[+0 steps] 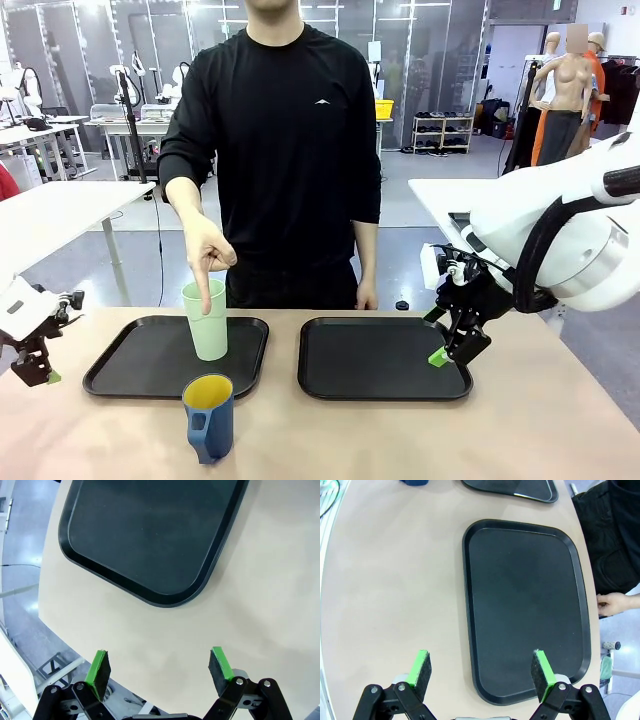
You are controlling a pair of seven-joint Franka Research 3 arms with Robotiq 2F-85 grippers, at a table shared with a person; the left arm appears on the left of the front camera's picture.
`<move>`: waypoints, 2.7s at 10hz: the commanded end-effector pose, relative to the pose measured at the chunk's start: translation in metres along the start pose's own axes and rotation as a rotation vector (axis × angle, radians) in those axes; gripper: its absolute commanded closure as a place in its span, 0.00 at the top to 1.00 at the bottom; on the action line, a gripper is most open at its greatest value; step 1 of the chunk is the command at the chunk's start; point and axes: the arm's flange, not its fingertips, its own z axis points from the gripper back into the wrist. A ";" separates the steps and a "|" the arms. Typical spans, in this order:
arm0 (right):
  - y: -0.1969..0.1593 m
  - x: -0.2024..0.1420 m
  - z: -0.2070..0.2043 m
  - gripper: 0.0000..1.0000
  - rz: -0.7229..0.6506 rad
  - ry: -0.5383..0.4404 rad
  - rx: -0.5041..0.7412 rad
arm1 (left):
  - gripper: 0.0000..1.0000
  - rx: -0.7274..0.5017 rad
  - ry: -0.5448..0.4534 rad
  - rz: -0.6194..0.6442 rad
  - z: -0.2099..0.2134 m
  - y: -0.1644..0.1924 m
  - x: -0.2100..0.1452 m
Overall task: Sort and store the cups by type.
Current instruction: Pick up the Handle plastic cup and place it into the empty Flat Tray.
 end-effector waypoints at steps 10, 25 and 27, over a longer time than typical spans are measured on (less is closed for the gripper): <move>0.000 0.000 0.001 1.00 -0.001 0.011 -0.009 | 1.00 -0.225 -0.153 -0.339 -0.032 -0.100 -0.016; 0.000 0.000 0.001 1.00 -0.001 0.011 -0.009 | 1.00 -0.547 -1.176 -0.247 -0.069 -0.116 0.004; 0.000 0.000 0.001 1.00 -0.001 0.011 -0.009 | 1.00 -0.534 -1.244 -0.206 -0.074 -0.116 0.008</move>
